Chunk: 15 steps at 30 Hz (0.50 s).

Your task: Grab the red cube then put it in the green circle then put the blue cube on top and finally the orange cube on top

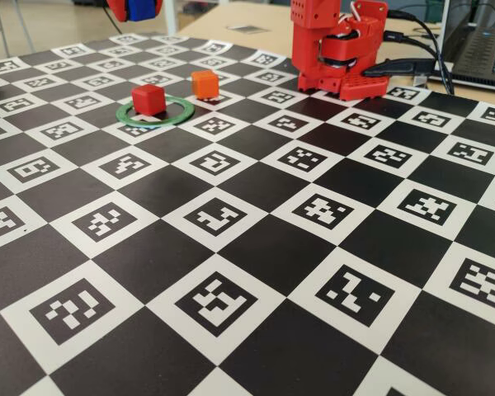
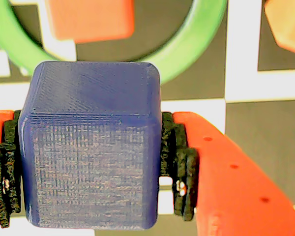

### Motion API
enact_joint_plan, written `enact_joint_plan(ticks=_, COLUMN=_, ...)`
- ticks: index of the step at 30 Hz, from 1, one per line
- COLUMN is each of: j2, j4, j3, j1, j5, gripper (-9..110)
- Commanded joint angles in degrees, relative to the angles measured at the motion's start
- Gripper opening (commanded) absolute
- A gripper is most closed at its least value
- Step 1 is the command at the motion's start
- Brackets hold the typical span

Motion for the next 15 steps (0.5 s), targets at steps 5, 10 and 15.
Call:
enact_joint_plan(ticks=5, j2=10.20, j4=-6.33, j3=7.73, j1=-3.16, j5=1.85, gripper=10)
enact_joint_plan(ticks=10, j2=11.87, j4=-10.37, j3=13.01, j1=-3.69, j5=0.97, gripper=10)
enact_joint_plan(ticks=15, j2=11.60, j4=-13.80, j3=16.08, j1=-3.60, j5=-1.41, gripper=10)
